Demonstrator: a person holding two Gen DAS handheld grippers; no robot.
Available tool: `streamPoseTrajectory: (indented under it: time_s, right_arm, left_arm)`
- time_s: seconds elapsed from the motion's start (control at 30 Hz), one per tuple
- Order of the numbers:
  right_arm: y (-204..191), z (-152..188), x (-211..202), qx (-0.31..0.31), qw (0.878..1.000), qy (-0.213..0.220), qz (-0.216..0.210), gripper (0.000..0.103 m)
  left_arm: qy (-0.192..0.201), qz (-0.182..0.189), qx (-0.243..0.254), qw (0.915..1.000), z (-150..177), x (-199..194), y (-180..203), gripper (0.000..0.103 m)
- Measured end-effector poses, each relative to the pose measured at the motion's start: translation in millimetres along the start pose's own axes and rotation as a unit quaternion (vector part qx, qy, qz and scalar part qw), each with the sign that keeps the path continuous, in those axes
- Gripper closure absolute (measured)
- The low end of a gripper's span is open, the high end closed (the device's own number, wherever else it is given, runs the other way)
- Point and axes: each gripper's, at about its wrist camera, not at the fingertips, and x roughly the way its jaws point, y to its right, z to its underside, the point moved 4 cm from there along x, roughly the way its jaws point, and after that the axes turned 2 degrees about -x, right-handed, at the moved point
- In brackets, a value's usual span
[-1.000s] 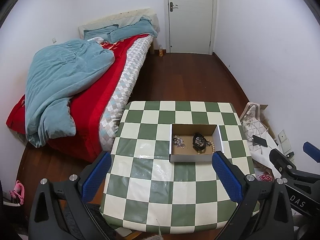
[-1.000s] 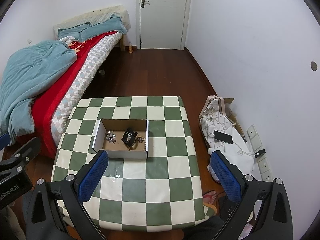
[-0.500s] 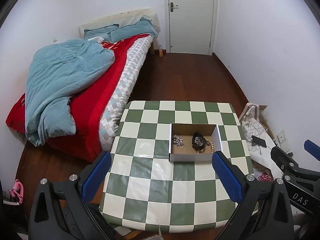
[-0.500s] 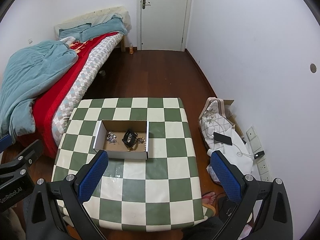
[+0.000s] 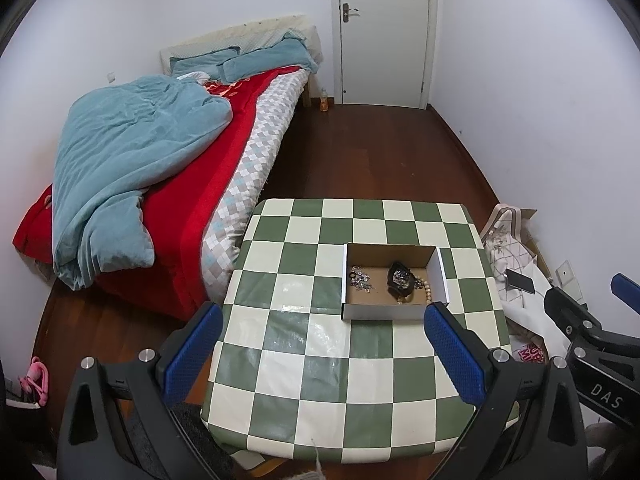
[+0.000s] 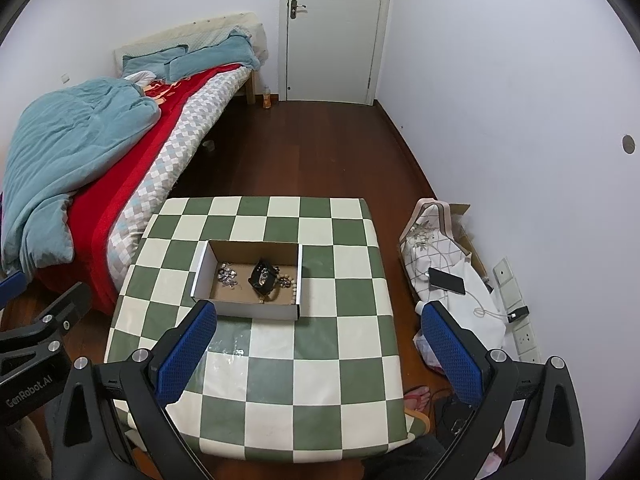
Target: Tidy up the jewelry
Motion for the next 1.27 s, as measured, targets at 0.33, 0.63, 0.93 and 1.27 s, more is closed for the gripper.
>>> streamPoseTrajectory:
  time_s: [0.33, 0.63, 0.93, 1.27]
  right_arm:
    - [0, -2, -1, -0.001, 1.000, 0.001, 0.002, 0.000]
    - [-1, -2, -2, -0.003, 1.000, 0.002, 0.002, 0.000]
    - [-2, -2, -3, -0.004, 1.000, 0.002, 0.004, 0.000]
    - [-3, 0, -4, -0.005, 1.000, 0.003, 0.004, 0.000]
  left_arm:
    - [0.001, 0.000, 0.000, 1.0000, -1, -2, 2, 0.000]
    - [0.005, 0.001, 0.001, 1.0000, -3, -5, 1, 0.000]
    - [0.005, 0.000, 0.002, 1.0000, -3, -5, 1, 0.000]
    - [0.008, 0.005, -0.006, 0.9999, -2, -11, -6, 0.000]
